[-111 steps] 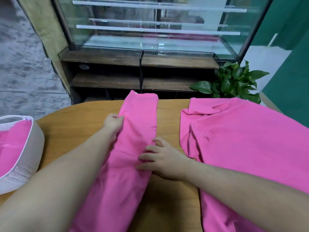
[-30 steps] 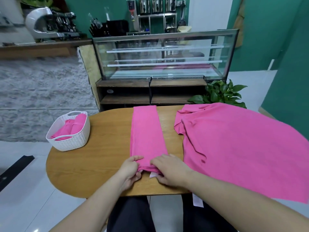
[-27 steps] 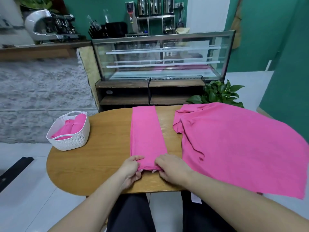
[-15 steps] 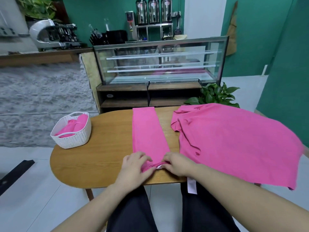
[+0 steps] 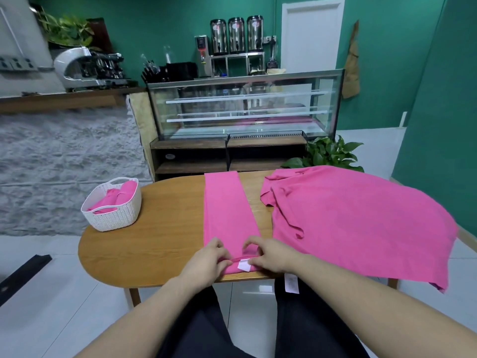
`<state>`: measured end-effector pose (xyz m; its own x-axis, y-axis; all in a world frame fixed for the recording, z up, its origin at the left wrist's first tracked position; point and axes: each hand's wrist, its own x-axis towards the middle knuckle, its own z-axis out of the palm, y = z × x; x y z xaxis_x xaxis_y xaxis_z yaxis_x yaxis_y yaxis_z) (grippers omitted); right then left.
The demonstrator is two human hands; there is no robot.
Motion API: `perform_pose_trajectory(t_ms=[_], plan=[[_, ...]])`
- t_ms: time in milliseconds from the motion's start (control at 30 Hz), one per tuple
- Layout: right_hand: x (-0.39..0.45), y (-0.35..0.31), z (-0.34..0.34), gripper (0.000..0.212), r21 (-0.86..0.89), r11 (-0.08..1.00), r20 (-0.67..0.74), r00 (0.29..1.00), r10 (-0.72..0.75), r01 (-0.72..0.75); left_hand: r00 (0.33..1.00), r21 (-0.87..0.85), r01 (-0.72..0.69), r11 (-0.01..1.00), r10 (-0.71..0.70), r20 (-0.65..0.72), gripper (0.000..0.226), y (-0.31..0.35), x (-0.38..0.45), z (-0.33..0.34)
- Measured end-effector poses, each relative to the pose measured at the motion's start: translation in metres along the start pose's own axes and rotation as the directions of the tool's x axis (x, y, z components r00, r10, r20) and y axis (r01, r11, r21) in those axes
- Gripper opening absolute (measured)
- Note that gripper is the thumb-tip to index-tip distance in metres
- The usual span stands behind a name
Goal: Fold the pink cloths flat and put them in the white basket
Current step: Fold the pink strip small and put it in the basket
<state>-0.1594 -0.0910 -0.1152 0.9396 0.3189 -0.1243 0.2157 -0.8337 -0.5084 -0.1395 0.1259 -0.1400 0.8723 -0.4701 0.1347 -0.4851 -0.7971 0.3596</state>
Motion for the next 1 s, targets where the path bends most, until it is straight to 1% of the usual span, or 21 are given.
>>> perform_pose_trajectory(t_ms=[33, 67, 133, 200, 233, 300, 333, 367, 400, 467, 533, 600, 633, 667, 700, 733, 767, 800, 900, 933, 1000], plan=[[0.001, 0.001, 0.001, 0.025, -0.017, 1.0, -0.034, 0.999, -0.009, 0.008, 1.0, 0.012, 0.01, 1.0, -0.01, 0.003, 0.019, -0.002, 0.003, 0.001], [0.001, 0.003, 0.001, 0.021, -0.076, 0.997, -0.06, 0.998, -0.025, 0.02, 1.0, 0.016, 0.023, 1.0, -0.023, 0.015, 0.018, -0.003, 0.005, 0.003], [0.001, 0.007, 0.005, 0.017, -0.254, 0.963, -0.147, 0.98, -0.135, 0.095, 0.998, -0.019, 0.046, 0.999, -0.045, 0.042, 0.016, -0.002, 0.007, 0.007], [0.001, 0.008, 0.01, 0.01, -0.519, 0.842, -0.248, 0.916, -0.315, 0.149, 0.995, -0.066, 0.099, 0.993, -0.097, 0.032, 0.008, 0.001, 0.008, 0.009], [0.002, 0.008, 0.013, 0.008, -0.617, 0.771, -0.232, 0.898, -0.374, 0.162, 0.99, -0.069, 0.137, 0.988, -0.136, 0.021, 0.005, 0.004, 0.008, 0.01], [0.002, 0.002, 0.021, 0.014, -0.711, 0.678, -0.178, 0.885, -0.431, 0.188, 0.974, -0.064, 0.225, 0.972, -0.226, -0.001, 0.015, 0.007, 0.006, 0.011], [0.002, -0.001, 0.026, 0.013, -0.708, 0.672, -0.151, 0.882, -0.446, 0.219, 0.964, -0.107, 0.265, 0.958, -0.266, -0.002, 0.018, 0.007, 0.006, 0.011], [0.002, -0.001, 0.031, 0.008, -0.688, 0.681, -0.131, 0.881, -0.455, 0.249, 0.954, -0.167, 0.296, 0.94, -0.299, 0.013, 0.021, 0.006, 0.007, 0.011], [0.0, -0.001, 0.034, 0.006, -0.653, 0.711, -0.125, 0.89, -0.439, 0.259, 0.948, -0.215, 0.318, 0.924, -0.317, 0.036, 0.021, 0.004, 0.008, 0.011], [0.0, 0.001, 0.036, 0.026, -0.594, 0.763, -0.117, 0.911, -0.397, 0.256, 0.937, -0.284, 0.349, 0.893, -0.337, 0.089, 0.02, 0.0, 0.009, 0.01], [0.001, 0.001, 0.032, 0.028, -0.582, 0.775, -0.124, 0.915, -0.384, 0.246, 0.938, -0.355, 0.344, 0.87, -0.332, 0.096, 0.022, -0.003, 0.008, 0.007], [0.004, -0.003, 0.03, 0.026, -0.542, 0.81, -0.14, 0.926, -0.351, 0.225, 0.947, -0.359, 0.314, 0.879, -0.318, 0.051, 0.018, -0.003, 0.007, 0.007], [0.005, -0.004, 0.03, 0.026, -0.513, 0.831, -0.163, 0.926, -0.34, 0.215, 0.959, -0.305, 0.275, 0.912, -0.285, 0.012, 0.019, -0.003, 0.004, 0.009], [0.006, -0.006, 0.031, 0.026, -0.483, 0.855, -0.188, 0.931, -0.311, 0.188, 0.976, -0.206, 0.198, 0.958, -0.212, -0.048, 0.017, -0.004, 0.002, 0.012], [0.008, -0.007, 0.033, 0.027, -0.455, 0.877, -0.21, 0.939, -0.274, 0.154, 0.987, -0.047, 0.1, 0.994, -0.105, -0.124, 0.014, -0.004, -0.002, 0.014], [0.009, -0.007, 0.035, 0.027, -0.423, 0.898, -0.225, 0.945, -0.236, 0.123, 0.983, 0.127, 0.011, 0.992, 0.013, -0.185, 0.018, -0.004, -0.006, 0.016], [0.011, -0.007, 0.036, 0.026, -0.389, 0.916, -0.236, 0.95, -0.202, 0.098, 0.966, 0.265, -0.042, 0.963, 0.107, -0.236, 0.027, -0.004, -0.011, 0.018], [0.012, -0.008, 0.036, 0.025, -0.351, 0.933, -0.241, 0.955, -0.174, 0.082, 0.948, 0.354, -0.086, 0.931, 0.186, -0.26, 0.034, -0.006, -0.013, 0.021], [0.012, -0.007, 0.035, 0.022, -0.249, 0.967, -0.218, 0.969, -0.116, 0.06, 0.926, 0.46, -0.203, 0.864, 0.322, -0.197, 0.035, -0.011, -0.012, 0.02], [0.011, -0.007, 0.035, 0.019, -0.22, 0.974, -0.208, 0.973, -0.099, 0.053, 0.923, 0.463, -0.245, 0.852, 0.351, -0.157, 0.036, -0.013, -0.01, 0.019], [0.011, -0.005, 0.036, 0.019, -0.179, 0.983, -0.193, 0.979, -0.062, 0.027, 0.928, 0.397, -0.288, 0.872, 0.355, -0.108, 0.038, -0.012, -0.007, 0.016]])
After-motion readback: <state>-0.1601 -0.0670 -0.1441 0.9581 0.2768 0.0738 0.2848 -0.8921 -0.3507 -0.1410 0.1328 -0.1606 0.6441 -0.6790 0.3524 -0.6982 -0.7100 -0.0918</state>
